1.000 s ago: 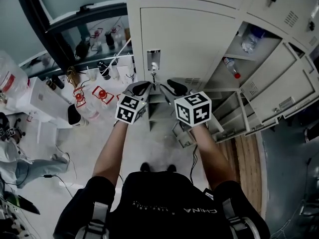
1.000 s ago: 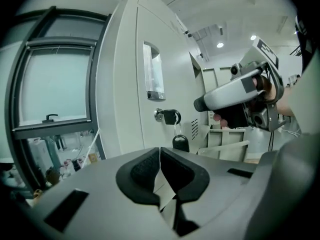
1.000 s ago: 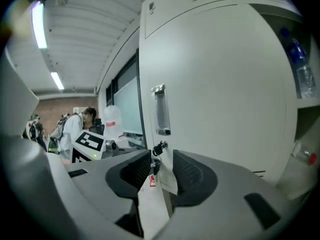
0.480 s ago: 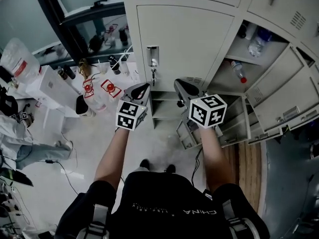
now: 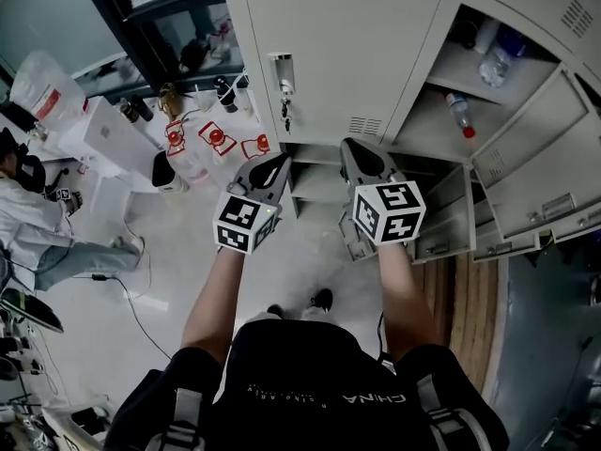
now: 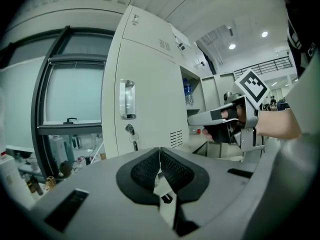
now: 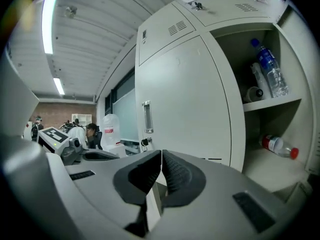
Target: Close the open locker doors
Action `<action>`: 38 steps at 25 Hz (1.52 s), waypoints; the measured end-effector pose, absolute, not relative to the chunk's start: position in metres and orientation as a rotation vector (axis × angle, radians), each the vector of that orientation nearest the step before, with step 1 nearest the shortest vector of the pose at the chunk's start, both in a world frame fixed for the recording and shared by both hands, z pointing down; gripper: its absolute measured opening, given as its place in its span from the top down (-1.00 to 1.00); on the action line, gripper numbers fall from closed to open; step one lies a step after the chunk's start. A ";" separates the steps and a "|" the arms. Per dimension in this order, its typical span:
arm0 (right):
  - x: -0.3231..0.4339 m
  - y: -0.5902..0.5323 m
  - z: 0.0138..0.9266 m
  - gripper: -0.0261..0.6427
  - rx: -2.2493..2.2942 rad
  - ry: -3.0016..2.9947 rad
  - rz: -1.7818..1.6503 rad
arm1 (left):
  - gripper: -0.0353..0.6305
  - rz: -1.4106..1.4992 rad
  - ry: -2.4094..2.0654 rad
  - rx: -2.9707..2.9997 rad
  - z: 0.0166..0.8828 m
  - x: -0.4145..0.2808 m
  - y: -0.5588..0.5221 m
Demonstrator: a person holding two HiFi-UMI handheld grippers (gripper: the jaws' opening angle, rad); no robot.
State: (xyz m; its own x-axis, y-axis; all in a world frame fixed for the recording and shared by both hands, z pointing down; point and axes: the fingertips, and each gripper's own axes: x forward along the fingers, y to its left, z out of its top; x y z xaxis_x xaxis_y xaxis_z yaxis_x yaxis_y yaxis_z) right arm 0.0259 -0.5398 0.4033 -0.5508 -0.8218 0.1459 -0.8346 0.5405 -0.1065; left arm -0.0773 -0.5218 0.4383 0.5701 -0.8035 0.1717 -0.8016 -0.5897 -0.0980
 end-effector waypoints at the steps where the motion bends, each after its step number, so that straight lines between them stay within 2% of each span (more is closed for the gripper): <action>1: 0.028 -0.534 0.405 0.82 1.457 -2.683 0.259 | 0.83 -0.309 1.411 -2.777 0.437 -0.076 -0.518; 8: 0.035 -0.484 0.411 0.82 1.541 -2.639 0.277 | 0.83 -0.235 1.354 -2.801 0.429 -0.077 -0.474; 20: -0.009 -0.354 0.403 0.82 1.688 -2.568 0.233 | 0.83 -0.151 1.245 -2.843 0.421 -0.136 -0.337; 27: -0.022 -0.282 0.404 0.82 1.685 -2.521 0.219 | 0.83 -0.107 1.184 -2.879 0.414 -0.144 -0.272; 38: -0.001 -0.219 0.399 0.82 1.690 -2.453 0.124 | 0.83 -0.087 1.217 -2.863 0.407 -0.132 -0.219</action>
